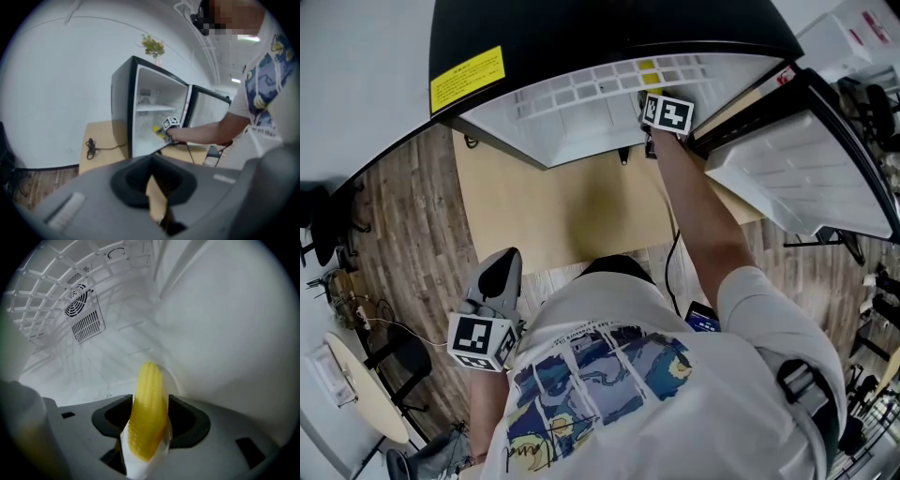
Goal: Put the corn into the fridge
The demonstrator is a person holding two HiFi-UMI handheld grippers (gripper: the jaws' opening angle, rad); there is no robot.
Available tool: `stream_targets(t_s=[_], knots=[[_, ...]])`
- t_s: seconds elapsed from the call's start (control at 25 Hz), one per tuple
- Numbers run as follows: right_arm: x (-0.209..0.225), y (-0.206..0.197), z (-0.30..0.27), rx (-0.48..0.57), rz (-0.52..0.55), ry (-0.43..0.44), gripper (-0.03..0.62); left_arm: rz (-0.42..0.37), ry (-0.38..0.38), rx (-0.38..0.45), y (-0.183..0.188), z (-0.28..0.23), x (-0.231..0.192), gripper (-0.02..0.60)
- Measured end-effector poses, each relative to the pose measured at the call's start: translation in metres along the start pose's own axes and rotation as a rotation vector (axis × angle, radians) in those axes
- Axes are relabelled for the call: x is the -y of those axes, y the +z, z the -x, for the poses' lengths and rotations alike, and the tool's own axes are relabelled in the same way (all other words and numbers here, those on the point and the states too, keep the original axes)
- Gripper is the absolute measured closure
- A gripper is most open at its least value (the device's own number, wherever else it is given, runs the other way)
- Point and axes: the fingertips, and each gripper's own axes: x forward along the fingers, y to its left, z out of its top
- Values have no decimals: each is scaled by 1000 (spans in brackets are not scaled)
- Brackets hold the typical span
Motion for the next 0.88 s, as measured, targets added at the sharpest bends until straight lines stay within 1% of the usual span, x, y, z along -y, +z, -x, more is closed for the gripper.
stream_targets(t_s=[0.24, 0.52, 0.76, 0.88], knots=[[0, -4, 12, 12, -17, 3, 359, -9, -18, 8, -2, 4, 4, 572], [0, -8, 39, 42, -25, 3, 358, -22, -53, 23, -11, 16, 12, 572], [-6, -20, 72, 62, -19, -7, 358, -13, -81, 35, -29, 39, 16, 572], [-11, -27, 89, 70, -16, -15, 358, -24, -103, 34, -39, 50, 18, 572]])
